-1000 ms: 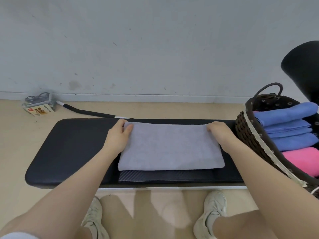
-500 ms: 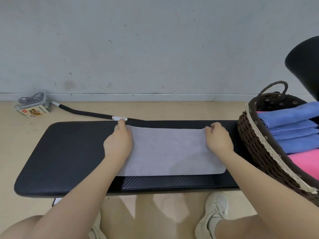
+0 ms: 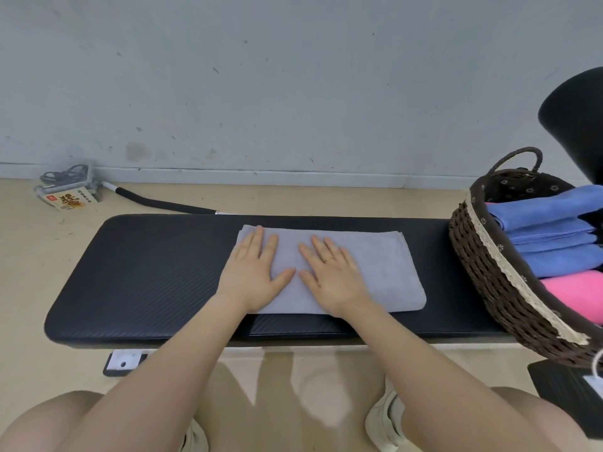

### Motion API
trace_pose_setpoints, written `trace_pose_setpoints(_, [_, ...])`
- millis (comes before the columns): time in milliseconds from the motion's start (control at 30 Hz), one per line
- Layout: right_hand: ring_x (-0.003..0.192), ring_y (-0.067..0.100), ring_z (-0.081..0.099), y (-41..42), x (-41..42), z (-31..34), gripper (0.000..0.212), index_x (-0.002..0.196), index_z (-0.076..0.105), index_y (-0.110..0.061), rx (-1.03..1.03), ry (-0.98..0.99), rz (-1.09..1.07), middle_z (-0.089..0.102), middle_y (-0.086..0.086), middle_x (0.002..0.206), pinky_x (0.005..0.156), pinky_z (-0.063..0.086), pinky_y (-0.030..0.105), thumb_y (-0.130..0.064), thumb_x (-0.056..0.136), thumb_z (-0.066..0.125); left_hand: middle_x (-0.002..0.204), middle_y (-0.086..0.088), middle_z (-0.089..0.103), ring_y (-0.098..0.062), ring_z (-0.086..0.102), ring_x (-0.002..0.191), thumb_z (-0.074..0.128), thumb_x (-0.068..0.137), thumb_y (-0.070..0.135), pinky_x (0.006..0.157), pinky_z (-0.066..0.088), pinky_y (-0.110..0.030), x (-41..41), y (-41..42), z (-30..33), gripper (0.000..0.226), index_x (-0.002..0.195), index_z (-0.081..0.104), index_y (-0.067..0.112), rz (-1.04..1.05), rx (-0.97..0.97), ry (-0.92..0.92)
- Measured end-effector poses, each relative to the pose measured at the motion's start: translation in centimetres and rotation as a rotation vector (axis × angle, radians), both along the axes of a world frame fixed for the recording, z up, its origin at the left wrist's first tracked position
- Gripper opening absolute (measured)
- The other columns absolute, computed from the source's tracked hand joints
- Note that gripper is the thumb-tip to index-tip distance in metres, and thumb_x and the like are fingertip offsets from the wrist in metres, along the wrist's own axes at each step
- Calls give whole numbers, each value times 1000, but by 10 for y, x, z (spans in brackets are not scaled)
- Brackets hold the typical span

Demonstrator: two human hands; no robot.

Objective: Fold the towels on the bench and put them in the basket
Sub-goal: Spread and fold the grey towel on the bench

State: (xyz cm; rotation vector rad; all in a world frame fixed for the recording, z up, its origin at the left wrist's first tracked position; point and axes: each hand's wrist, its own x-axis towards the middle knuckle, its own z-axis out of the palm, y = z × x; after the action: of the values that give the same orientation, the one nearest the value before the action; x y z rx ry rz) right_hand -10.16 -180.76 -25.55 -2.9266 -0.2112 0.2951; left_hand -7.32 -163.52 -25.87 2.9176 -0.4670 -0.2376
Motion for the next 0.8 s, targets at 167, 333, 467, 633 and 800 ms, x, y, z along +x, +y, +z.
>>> trace_pose_setpoints(167, [147, 14, -11, -54, -17, 1, 60, 149, -4, -34, -68, 29, -200, -12, -6, 159, 118, -7, 36, -53, 97, 17, 157, -11, -14, -24, -13, 145, 28, 88, 66, 118, -2, -35, -5, 3, 2, 83, 150, -2, 19, 107, -18, 36])
trace_pose_setpoints(333, [147, 19, -4, -85, -30, -1, 63, 151, -3, -25, -53, 0, -469, -6, -1, 160, 119, 0, 42, -52, 97, 15, 157, -12, -11, -24, -6, 146, 29, 88, 66, 119, 2, -34, -10, 5, 0, 89, 149, -3, 9, 149, -20, 21])
trace_pose_setpoints(467, [144, 23, 18, -85, -37, 1, 58, 146, 25, -8, 0, -127, -652, 22, 8, 156, 117, 16, 42, -42, 98, 27, 158, -11, -7, -23, -3, 146, 24, 88, 65, 119, 1, -38, -15, 3, 6, 89, 149, -2, 6, 143, 75, -16])
trace_pose_setpoints(633, [106, 30, 47, -83, -26, 22, 32, 109, 54, -7, 249, -140, -830, 53, 12, 115, 82, 42, 39, -29, 87, 50, 158, 1, -10, -18, -4, 146, 0, 66, 69, 118, -1, -33, -9, -18, 24, 98, 149, 13, 18, -219, 27, -4])
trace_pose_setpoints(800, [93, 26, 56, -92, -21, 33, 52, 120, 41, -2, 896, 92, -1022, 53, 10, 108, 77, 52, 38, -17, 79, 69, 157, 4, -14, -19, -10, 146, 46, 83, 65, 119, -2, -36, -6, -59, 26, 87, 150, 8, 23, -371, -1, 139])
